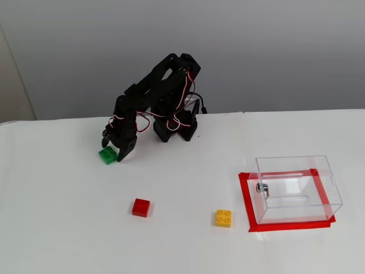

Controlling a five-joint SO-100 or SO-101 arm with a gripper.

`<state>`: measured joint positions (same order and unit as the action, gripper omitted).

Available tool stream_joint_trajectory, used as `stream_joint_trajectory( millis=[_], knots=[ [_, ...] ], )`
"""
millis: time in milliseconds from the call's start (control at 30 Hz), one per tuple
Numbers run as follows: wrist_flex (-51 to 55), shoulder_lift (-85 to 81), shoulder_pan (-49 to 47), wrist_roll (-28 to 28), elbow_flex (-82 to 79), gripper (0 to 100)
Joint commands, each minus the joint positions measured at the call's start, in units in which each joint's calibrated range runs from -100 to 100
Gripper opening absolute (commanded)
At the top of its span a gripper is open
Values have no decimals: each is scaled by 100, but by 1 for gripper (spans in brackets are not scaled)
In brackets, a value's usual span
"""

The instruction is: Pick the green lego brick and place it into the transparent box

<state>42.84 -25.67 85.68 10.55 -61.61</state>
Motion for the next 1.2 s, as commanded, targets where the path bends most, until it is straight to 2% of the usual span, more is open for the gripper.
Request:
stream_joint_trajectory(
  millis=[0, 267, 500, 733, 900, 1167],
  knots=[
    [-29, 93, 64, 15, 320, 26],
    [-46, 169, 116, 20, 365, 26],
    [-55, 144, 226, 25, 329, 10],
    [-11, 51, 212, -11, 419, 10],
    [137, -662, 27, -262, 392, 10],
    [1399, -2716, -957, -737, 455, 10]
  ],
)
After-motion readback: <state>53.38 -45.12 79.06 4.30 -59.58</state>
